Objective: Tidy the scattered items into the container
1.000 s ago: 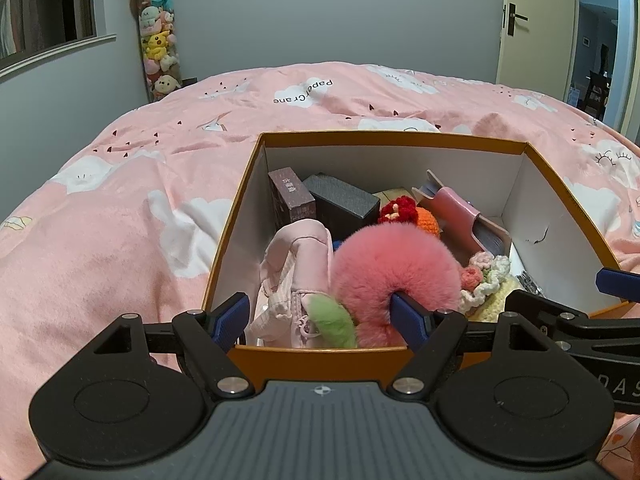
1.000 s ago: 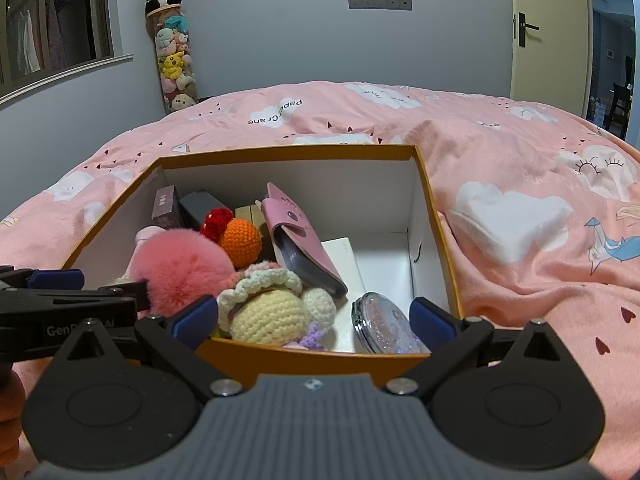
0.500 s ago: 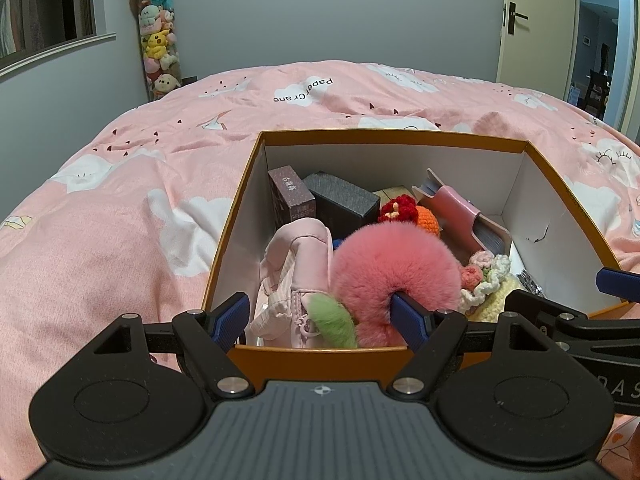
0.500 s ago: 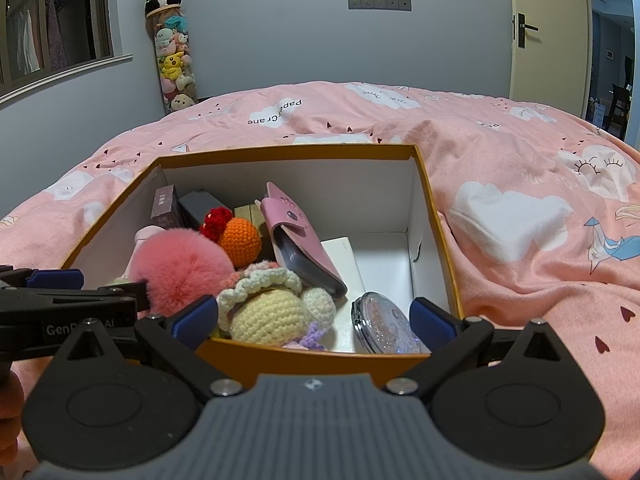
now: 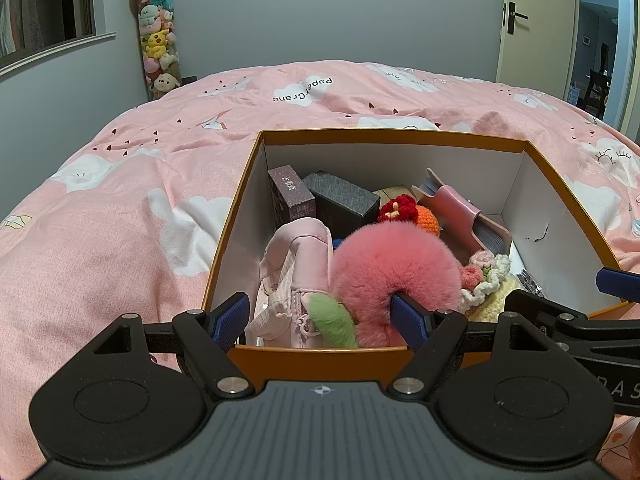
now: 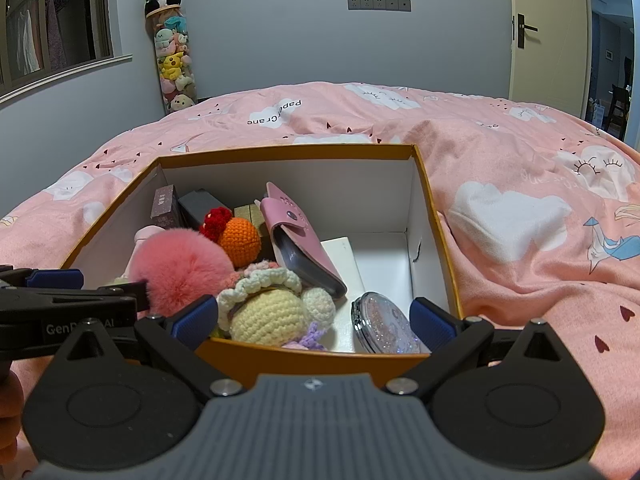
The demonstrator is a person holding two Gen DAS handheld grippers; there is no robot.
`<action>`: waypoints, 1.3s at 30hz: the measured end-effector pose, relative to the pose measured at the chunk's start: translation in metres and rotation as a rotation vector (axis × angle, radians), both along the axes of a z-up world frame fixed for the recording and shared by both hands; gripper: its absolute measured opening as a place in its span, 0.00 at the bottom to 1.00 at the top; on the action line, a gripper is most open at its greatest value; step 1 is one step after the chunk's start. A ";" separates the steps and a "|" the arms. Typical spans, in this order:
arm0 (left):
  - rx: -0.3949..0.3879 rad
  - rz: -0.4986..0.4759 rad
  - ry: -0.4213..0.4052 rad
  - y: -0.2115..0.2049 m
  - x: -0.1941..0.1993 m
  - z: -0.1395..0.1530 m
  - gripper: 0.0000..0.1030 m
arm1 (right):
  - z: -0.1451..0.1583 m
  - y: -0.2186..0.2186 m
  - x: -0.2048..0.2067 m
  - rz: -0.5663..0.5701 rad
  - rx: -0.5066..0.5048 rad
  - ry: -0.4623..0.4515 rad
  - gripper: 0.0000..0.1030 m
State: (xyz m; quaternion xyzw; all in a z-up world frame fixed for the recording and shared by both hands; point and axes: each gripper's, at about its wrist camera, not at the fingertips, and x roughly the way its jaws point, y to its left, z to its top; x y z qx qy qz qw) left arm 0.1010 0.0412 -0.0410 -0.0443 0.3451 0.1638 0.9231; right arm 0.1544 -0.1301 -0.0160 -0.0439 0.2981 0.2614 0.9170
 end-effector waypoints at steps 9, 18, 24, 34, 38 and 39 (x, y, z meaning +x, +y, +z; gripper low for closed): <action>-0.001 0.002 0.000 -0.001 0.000 -0.003 0.88 | 0.000 0.000 0.000 0.000 0.000 0.000 0.99; -0.001 0.001 0.001 -0.001 0.000 -0.002 0.88 | 0.000 0.000 0.000 0.000 -0.001 -0.001 0.99; -0.001 0.001 0.001 0.000 0.000 -0.002 0.88 | -0.001 0.000 0.000 0.000 -0.001 -0.002 0.99; -0.002 0.001 0.003 0.000 0.000 -0.002 0.88 | -0.001 0.000 0.000 0.000 -0.001 -0.002 0.99; -0.002 0.000 0.003 0.000 0.000 -0.003 0.88 | -0.001 0.000 0.000 0.000 -0.001 -0.002 0.99; -0.002 0.001 0.003 0.000 0.000 -0.003 0.88 | -0.001 0.000 0.000 0.000 -0.001 -0.002 0.99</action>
